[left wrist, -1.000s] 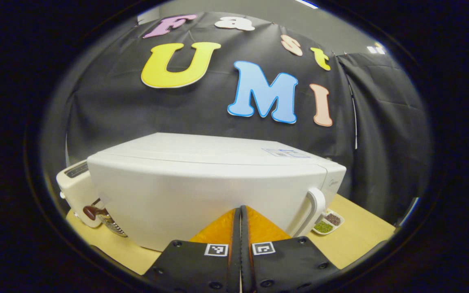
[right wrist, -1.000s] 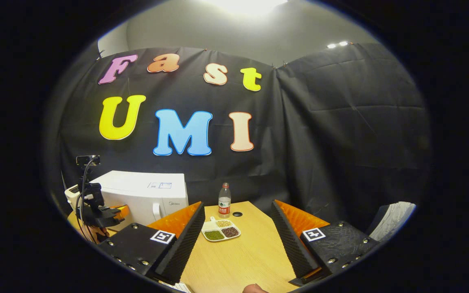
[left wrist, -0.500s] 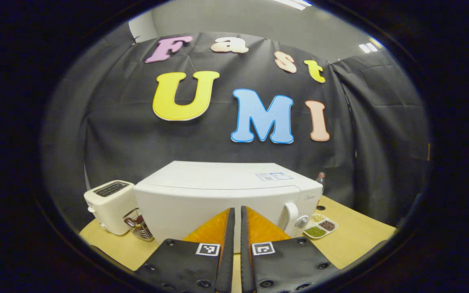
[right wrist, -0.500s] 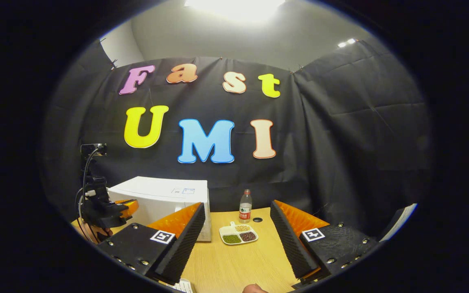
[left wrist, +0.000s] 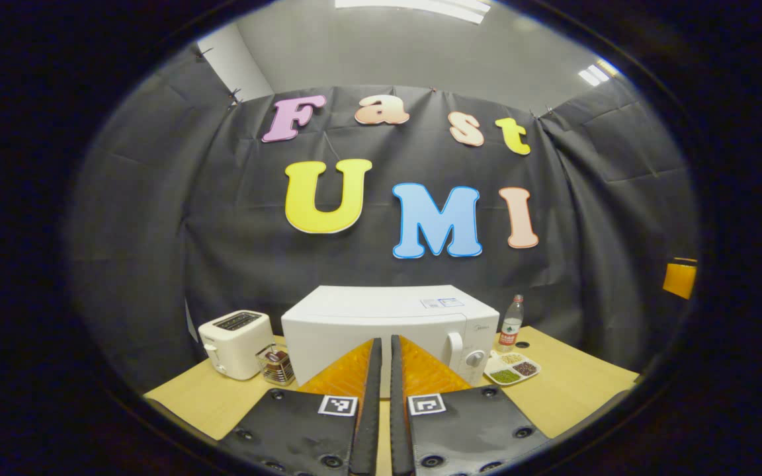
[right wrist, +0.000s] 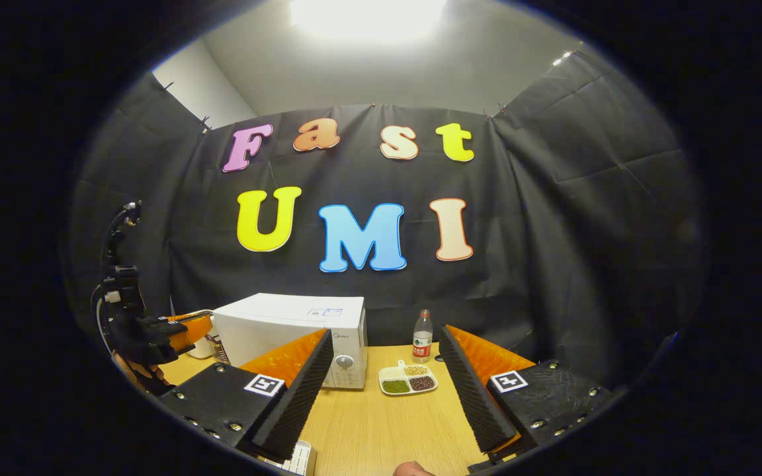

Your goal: Open the microwave oven with the left hand, put the food in, and close the microwave oven.

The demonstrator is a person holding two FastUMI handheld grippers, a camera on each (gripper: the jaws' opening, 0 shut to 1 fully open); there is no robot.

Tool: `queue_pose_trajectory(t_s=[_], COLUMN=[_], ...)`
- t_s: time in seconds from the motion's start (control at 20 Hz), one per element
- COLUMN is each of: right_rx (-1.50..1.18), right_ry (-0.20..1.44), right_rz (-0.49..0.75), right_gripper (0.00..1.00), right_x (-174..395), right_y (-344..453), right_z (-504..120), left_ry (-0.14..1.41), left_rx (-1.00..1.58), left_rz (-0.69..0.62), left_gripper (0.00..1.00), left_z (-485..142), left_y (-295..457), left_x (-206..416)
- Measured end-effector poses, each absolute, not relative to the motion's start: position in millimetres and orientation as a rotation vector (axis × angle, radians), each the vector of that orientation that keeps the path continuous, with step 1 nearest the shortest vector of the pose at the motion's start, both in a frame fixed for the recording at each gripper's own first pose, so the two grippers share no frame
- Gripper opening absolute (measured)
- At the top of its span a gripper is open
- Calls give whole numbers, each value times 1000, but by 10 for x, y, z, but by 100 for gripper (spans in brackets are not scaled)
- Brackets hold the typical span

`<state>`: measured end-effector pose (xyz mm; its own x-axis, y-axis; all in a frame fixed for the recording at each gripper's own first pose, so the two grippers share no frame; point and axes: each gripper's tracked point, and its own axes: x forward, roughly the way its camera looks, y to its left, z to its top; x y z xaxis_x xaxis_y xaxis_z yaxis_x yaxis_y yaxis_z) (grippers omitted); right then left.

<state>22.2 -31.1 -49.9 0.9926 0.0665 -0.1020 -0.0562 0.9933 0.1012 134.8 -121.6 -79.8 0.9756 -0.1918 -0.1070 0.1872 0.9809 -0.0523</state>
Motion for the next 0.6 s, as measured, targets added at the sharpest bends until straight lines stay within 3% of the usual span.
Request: queue_pose_trajectory(t_s=[0.6], right_rx=[97], right_ry=[92], right_rz=[129], right_gripper=[98], right_x=[-94], right_y=[-240], right_z=[-485], left_ry=[83], left_rx=[-5], left_rz=[-131], left_gripper=[14], left_z=[-438], left_y=[-957], left_x=[188])
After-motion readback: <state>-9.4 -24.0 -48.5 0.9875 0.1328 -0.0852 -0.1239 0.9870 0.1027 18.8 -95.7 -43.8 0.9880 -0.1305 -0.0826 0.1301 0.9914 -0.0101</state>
